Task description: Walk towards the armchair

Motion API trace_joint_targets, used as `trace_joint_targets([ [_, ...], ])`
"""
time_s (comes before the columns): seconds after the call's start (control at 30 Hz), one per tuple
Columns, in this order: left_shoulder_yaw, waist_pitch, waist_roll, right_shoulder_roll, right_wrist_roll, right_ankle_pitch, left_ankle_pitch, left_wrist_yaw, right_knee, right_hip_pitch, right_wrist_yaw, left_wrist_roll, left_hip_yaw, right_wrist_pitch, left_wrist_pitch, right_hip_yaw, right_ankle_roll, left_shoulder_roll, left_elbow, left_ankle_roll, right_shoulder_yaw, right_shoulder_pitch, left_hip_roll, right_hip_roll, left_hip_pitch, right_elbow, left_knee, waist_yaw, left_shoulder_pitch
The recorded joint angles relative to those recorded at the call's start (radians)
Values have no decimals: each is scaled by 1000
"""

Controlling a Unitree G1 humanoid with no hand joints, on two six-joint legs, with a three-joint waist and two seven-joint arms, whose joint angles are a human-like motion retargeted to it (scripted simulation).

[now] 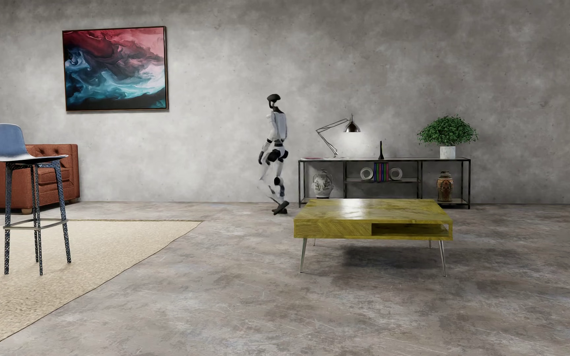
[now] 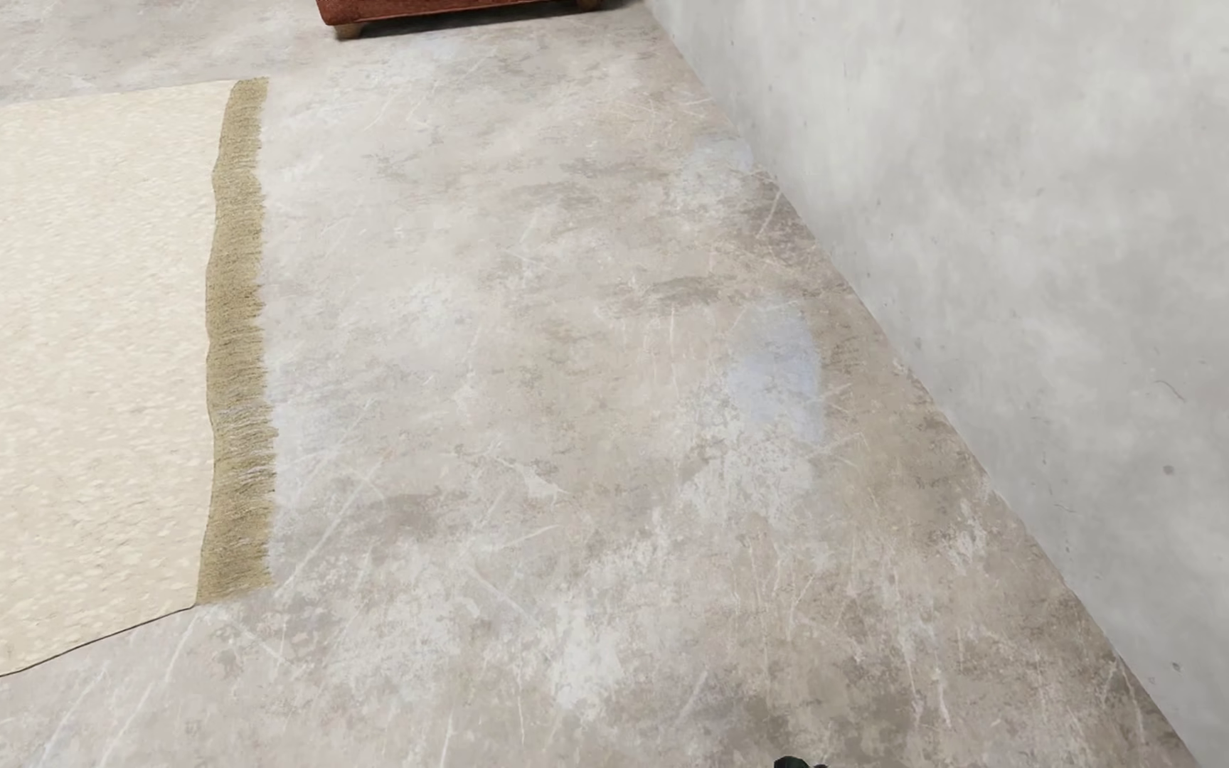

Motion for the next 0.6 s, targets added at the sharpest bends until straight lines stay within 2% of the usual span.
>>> trace_joint_targets([
  [0.03,9,0,-1,-13,14,-35,-50,33,21,22,-17,-6,4,-16,3,8,2,-20,-1,-23,-17,-35,-40,6,-54,-38,-68,14,43],
  [0.07,5,-2,-4,-23,44,-62,-72,47,26,50,-49,-2,23,-42,2,17,-2,-31,8,-21,-40,-61,-77,10,-95,-83,-175,28,78],
  [0.13,-11,-10,-14,-55,96,-104,-66,25,9,112,-130,6,76,-98,10,37,0,-44,65,-21,-55,-94,-157,19,-141,-178,-471,50,113],
  [0.2,-29,-21,-26,-87,128,-129,29,-19,-36,181,-170,26,141,-125,12,58,7,-53,112,-71,-35,-125,-236,26,-151,-237,-808,59,137],
  [0.23,-39,-27,-31,-93,143,-139,53,-33,-54,215,-169,40,209,-125,12,69,9,-51,130,-119,-25,-135,-260,32,-144,-252,-951,58,147],
  [0.27,-46,-32,-37,-92,159,-152,38,-49,-56,247,-169,55,283,-123,14,76,10,-44,142,-194,-20,-139,-266,38,-142,-259,-1003,56,155],
  [0.3,-43,-34,-43,-87,171,-159,72,-55,-48,280,-172,58,327,-116,14,86,10,-42,145,-155,-16,-134,-260,40,-142,-257,-969,56,159],
  [0.33,-29,-36,-51,-80,170,-155,96,-53,-33,309,-171,56,345,-106,14,105,15,-44,144,-30,0,-124,-261,31,-123,-242,-940,60,163],
  [0.37,-4,-40,-62,-73,167,-126,114,-45,-4,334,-164,51,375,-91,19,130,28,-55,140,124,20,-107,-277,8,-78,-215,-957,65,167],
  [0.4,34,-43,-78,-65,168,-71,105,-25,72,332,-160,42,396,-74,28,151,42,-69,136,176,40,-85,-294,-26,-35,-178,-954,70,162],
  [0.43,75,-41,-97,-64,162,21,66,-1,212,293,-144,30,412,-54,38,172,98,-85,144,171,66,-53,-313,-68,1,-132,-934,74,143],
  [0.47,113,-37,-112,-69,143,134,23,18,401,220,-106,31,432,-25,56,209,217,-98,159,168,116,-23,-327,-110,34,-76,-908,79,113],
  [0.5,145,-32,-122,-86,112,238,-17,24,606,124,-39,40,457,-7,66,257,313,-109,161,165,194,-4,-340,-141,76,-20,-899,84,80],
  [0.53,181,-27,-129,-110,72,329,-46,32,787,22,53,40,479,-12,71,250,322,-119,144,157,280,13,-354,-185,127,21,-910,91,38],
  [0.57,209,-22,-136,-132,48,298,-74,56,913,-69,139,33,482,-28,58,274,330,-122,120,147,337,28,-369,-231,167,46,-910,86,-4],
  [0.6,229,-19,-143,-136,58,235,-101,90,991,-154,159,23,472,-15,23,279,251,-117,96,135,330,49,-381,-269,202,58,-908,73,-35],
])
